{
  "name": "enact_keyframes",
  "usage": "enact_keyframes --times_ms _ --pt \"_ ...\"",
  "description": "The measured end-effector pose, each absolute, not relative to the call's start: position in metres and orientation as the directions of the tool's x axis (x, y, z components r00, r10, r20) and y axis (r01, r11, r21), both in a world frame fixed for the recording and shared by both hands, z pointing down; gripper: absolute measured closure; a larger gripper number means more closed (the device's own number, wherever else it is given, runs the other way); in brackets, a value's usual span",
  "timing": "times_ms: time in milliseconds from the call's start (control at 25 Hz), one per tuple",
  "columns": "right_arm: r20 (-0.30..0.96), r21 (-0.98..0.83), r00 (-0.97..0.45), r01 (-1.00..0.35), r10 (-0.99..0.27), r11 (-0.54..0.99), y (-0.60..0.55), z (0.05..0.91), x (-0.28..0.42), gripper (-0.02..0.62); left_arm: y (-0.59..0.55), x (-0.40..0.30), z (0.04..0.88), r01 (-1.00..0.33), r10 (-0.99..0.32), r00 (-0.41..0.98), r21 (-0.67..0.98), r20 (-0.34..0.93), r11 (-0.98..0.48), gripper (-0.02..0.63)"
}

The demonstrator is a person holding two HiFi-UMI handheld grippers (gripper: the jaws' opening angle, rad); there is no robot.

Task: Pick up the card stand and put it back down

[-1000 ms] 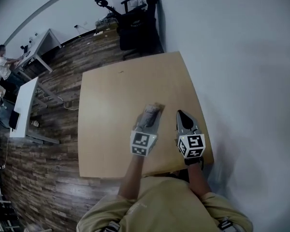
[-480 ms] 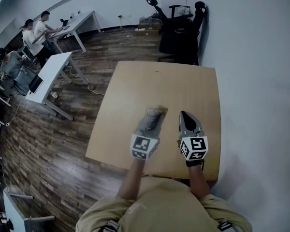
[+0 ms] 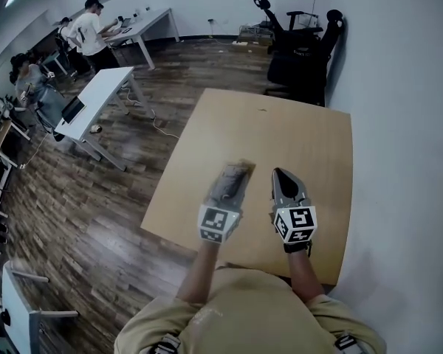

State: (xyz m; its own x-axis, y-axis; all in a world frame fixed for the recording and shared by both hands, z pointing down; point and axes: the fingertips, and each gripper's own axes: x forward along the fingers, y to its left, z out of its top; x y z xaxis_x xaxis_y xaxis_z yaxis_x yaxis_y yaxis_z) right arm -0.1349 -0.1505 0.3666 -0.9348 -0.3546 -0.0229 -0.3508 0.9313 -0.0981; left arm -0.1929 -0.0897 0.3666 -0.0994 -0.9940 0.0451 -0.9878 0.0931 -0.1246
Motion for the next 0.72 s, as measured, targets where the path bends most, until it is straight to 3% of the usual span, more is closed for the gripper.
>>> enact_keyframes --times_ms 720 --pt "-0.008 -0.081 -0.989 -0.149 -0.150 0.985 -0.066 0.386 -0.275 0.591 0.031 -0.307 0.442 -0.971 -0.951 -0.240 -0.063 0.193 0.232 0.561"
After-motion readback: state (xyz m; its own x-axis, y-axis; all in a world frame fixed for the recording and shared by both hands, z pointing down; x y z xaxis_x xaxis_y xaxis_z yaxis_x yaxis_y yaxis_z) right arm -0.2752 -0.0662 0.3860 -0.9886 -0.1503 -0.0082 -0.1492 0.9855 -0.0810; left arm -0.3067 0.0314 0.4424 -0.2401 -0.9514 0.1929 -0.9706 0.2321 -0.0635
